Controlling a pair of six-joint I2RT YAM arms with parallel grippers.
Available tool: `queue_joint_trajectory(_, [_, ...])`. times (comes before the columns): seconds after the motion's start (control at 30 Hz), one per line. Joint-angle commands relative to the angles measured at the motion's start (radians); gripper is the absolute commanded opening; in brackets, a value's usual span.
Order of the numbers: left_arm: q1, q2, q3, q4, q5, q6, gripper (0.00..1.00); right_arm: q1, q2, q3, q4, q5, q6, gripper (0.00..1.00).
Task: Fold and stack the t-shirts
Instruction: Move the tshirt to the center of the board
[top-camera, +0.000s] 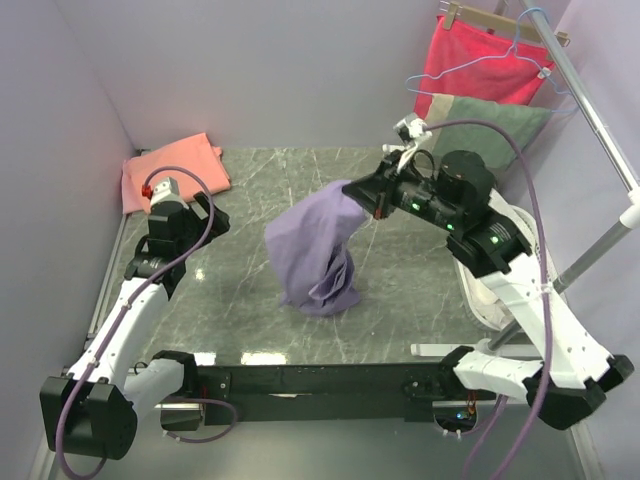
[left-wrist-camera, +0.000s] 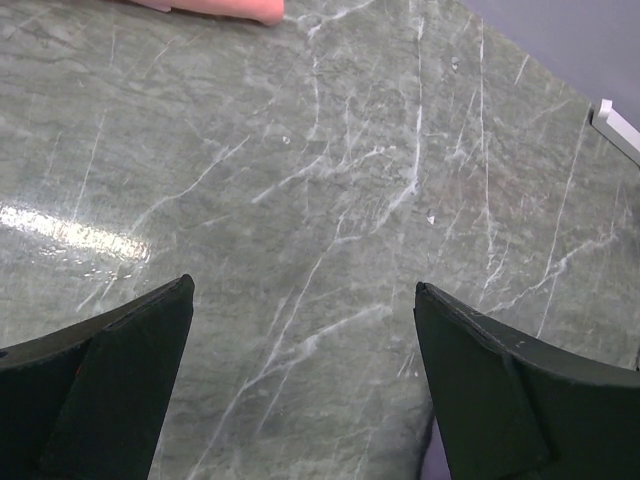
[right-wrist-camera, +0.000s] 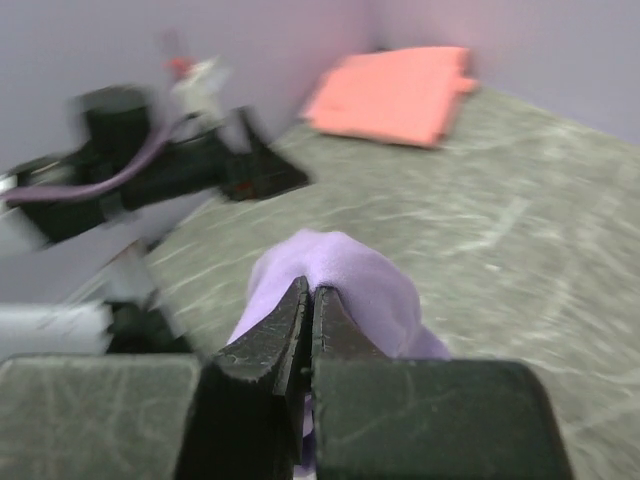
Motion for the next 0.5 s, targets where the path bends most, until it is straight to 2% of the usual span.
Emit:
queue_joint_trajectory(0.0, [-0.003,-0.033,-0.022,0.022,-0.007,-0.011,0.97,-0.006,0.153,0.066,0.055,0.286,-0.031,0.00])
queue_joint_trajectory(0.13, [-0.003,-0.030,-0.043,0.055,0.042,-0.030,0.97,-0.008,0.387,0.229,0.009,0.358,-0.053,0.00])
queue_joint_trajectory(0.17, [-0.003,-0.028,-0.046,0.067,0.060,-0.031,0.97,-0.011,0.503,0.322,-0.012,0.374,-0.057,0.00])
queue_joint_trajectory(0.2, [-0.003,-0.023,-0.049,0.073,0.066,-0.036,0.97,-0.014,0.568,0.380,-0.022,0.379,-0.066,0.13])
queue_joint_trajectory(0.23, [-0.003,-0.017,-0.056,0.082,0.077,-0.039,0.97,-0.015,0.637,0.447,-0.039,0.379,-0.083,0.38])
queue_joint_trajectory(0.27, [-0.003,-0.014,-0.063,0.096,0.076,-0.037,0.97,-0.023,0.783,0.619,-0.107,0.379,-0.089,0.50])
queue_joint_trajectory(0.3, [-0.003,-0.011,-0.068,0.119,0.108,-0.036,0.97,-0.028,0.861,0.724,-0.153,0.426,-0.091,0.66])
queue_joint_trajectory(0.33, [-0.003,-0.002,-0.079,0.128,0.122,-0.034,0.97,-0.032,0.930,0.830,-0.202,0.460,-0.085,0.77])
queue_joint_trajectory(0.37, [-0.003,0.000,-0.083,0.137,0.128,-0.031,0.97,-0.038,1.043,1.004,-0.295,0.493,-0.079,0.80])
queue_joint_trajectory(0.4, [-0.003,0.004,-0.088,0.150,0.135,-0.027,0.97,-0.052,1.073,1.056,-0.330,0.560,-0.050,0.80])
queue_joint_trajectory(0.43, [-0.003,0.013,-0.091,0.153,0.140,-0.013,0.97,-0.060,1.081,1.067,-0.353,0.584,-0.031,0.81])
queue_joint_trajectory(0.47, [-0.003,0.020,-0.092,0.154,0.142,-0.005,0.97,-0.064,1.023,0.949,-0.336,0.621,-0.005,0.82])
